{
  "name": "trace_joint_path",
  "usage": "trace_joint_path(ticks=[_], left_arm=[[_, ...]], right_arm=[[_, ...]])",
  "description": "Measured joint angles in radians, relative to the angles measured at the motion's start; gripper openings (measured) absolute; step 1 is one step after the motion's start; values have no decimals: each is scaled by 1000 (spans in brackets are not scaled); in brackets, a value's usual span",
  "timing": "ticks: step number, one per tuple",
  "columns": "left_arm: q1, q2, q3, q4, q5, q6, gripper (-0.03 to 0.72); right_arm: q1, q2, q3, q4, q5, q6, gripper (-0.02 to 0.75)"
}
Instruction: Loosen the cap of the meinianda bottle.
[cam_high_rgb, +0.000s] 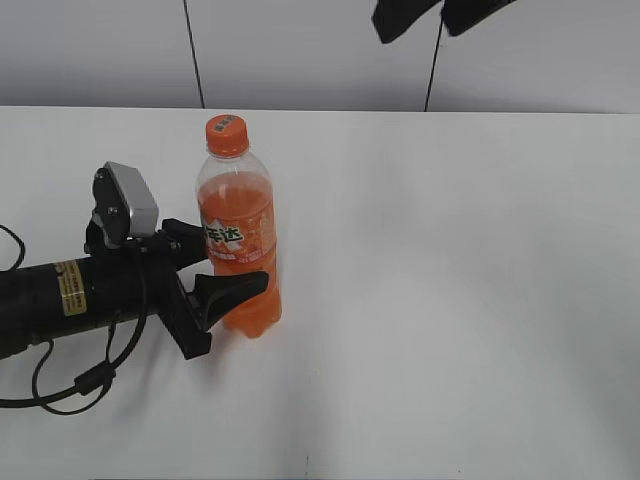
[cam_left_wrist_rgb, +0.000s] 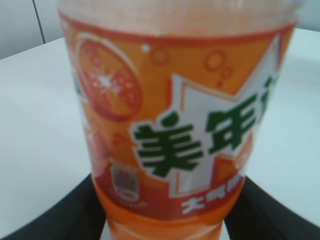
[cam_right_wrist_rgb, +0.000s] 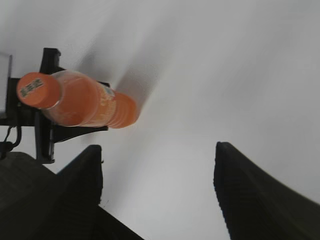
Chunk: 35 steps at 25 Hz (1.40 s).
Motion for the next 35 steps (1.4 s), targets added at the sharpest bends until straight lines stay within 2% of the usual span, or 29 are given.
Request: trace_joint_path(ticks=[9,12,27,35], left_arm=[[0,0,0,0,0,0,421],[0,0,0,0,0,0,421],[0,0,0,2,0,0,420],[0,0,0,2,0,0,420]], right_arm=[[210,114,-130,-36,2,13,521],[250,159,-174,-57,2,20,521],[262,302,-267,-90,1,33,521],[262,313,-262,-95,2,35,521]])
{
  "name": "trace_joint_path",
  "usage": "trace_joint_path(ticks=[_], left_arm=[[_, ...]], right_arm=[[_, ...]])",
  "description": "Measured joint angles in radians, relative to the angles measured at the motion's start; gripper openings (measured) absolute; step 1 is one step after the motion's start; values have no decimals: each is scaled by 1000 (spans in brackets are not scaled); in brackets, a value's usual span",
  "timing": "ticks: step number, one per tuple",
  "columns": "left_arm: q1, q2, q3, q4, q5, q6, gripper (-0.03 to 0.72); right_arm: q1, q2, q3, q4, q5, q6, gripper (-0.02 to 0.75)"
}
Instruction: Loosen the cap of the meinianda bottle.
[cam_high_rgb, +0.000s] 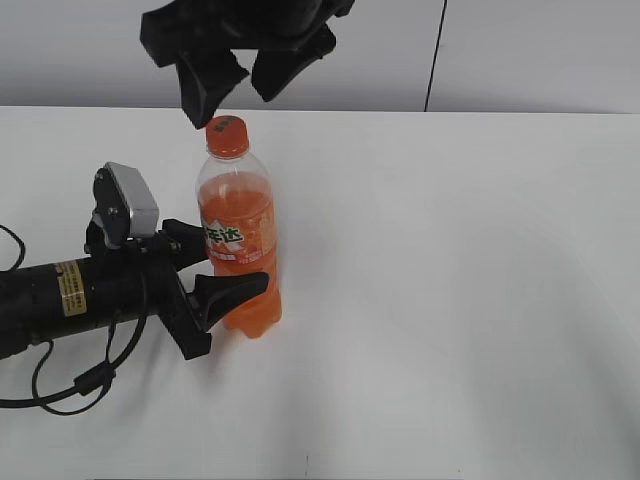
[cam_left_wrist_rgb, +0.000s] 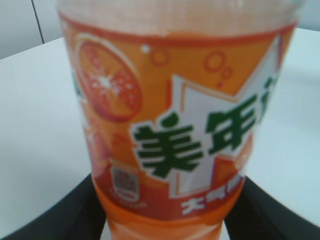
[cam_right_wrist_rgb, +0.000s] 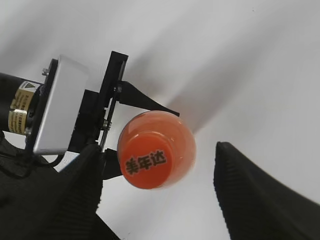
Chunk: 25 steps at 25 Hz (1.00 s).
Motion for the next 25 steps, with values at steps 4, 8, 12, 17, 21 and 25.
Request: trace_joint_path(ticks=[4,8,12,17,21,25], left_arm=[[0,0,0,0,1,0,420],[0,0,0,0,1,0,420],[0,0,0,0,1,0,420],[0,0,0,0,1,0,420],[0,0,0,0,1,0,420],[0,0,0,0,1,0,420]], right_arm=[[0,0,38,0,0,3,521],[0,1,41,0,1,3,507],[0,1,41,3,1,3,459],[0,1,41,7,1,3,449],[0,4,41,32,1,3,447],[1,18,41,48,1,3,447]])
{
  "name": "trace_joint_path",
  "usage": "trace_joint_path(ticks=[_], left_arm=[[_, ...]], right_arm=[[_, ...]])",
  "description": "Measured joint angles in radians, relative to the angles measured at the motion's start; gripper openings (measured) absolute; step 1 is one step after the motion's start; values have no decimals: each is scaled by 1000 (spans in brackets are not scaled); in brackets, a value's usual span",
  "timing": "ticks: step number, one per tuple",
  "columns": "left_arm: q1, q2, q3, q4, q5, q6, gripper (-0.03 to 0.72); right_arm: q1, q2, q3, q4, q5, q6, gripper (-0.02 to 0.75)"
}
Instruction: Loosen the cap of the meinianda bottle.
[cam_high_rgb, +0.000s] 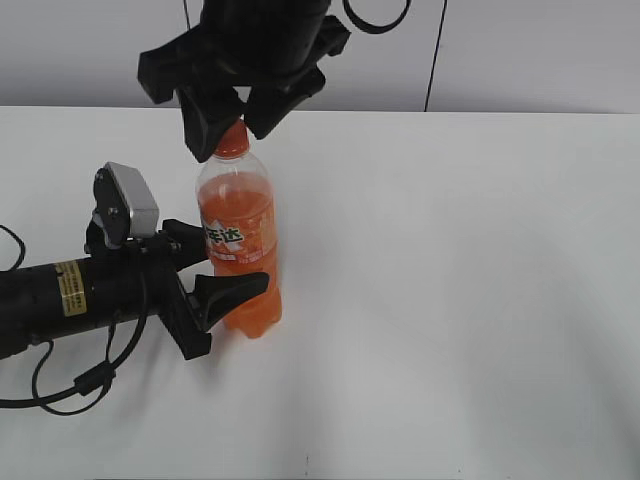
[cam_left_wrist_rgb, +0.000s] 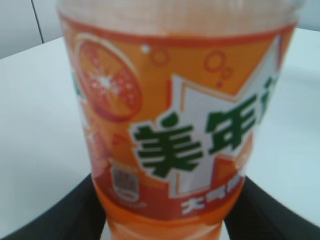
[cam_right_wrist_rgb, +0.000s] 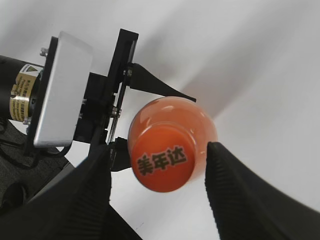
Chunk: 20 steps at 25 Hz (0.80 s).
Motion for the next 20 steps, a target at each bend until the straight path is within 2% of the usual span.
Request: trace_joint_path(ticks=[20], left_arm=[[0,0,0,0,1,0,419]], right_arm=[[0,-16,0,-9,0,14,447]])
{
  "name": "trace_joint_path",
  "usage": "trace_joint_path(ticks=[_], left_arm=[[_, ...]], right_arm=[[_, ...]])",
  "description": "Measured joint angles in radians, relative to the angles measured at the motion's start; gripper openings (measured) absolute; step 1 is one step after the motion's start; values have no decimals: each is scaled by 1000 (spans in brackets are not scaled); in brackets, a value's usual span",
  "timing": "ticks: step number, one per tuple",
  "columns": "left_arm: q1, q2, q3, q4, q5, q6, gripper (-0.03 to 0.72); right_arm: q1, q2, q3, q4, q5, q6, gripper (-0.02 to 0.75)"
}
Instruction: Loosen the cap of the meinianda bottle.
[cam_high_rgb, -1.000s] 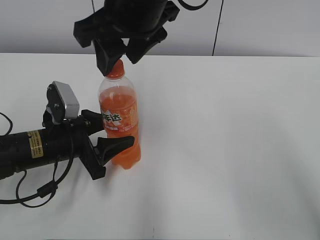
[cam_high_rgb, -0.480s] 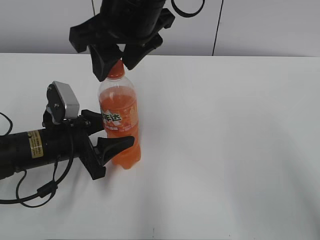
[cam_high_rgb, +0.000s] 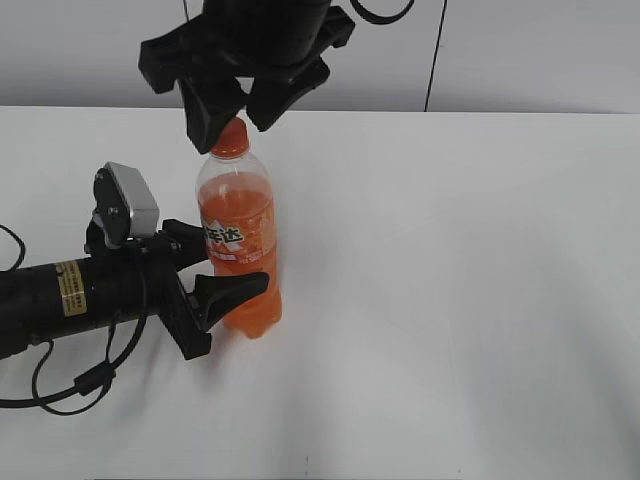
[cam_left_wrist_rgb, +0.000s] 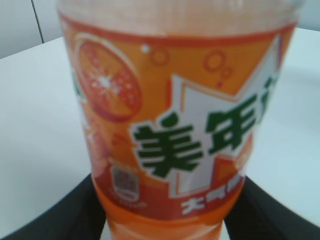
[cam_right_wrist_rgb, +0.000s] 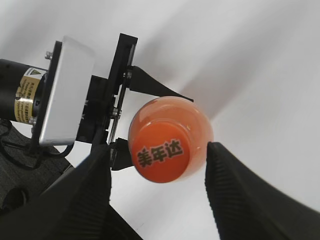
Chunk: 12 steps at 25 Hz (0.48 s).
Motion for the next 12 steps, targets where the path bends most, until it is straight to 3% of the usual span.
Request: trace_joint_path(ticks=[4,12], left_arm=[[0,0,0,0,0,0,419],[0,0,0,0,0,0,419]], right_arm=[[0,0,0,-3,0,0,414],[0,0,0,-4,1,-16,269]])
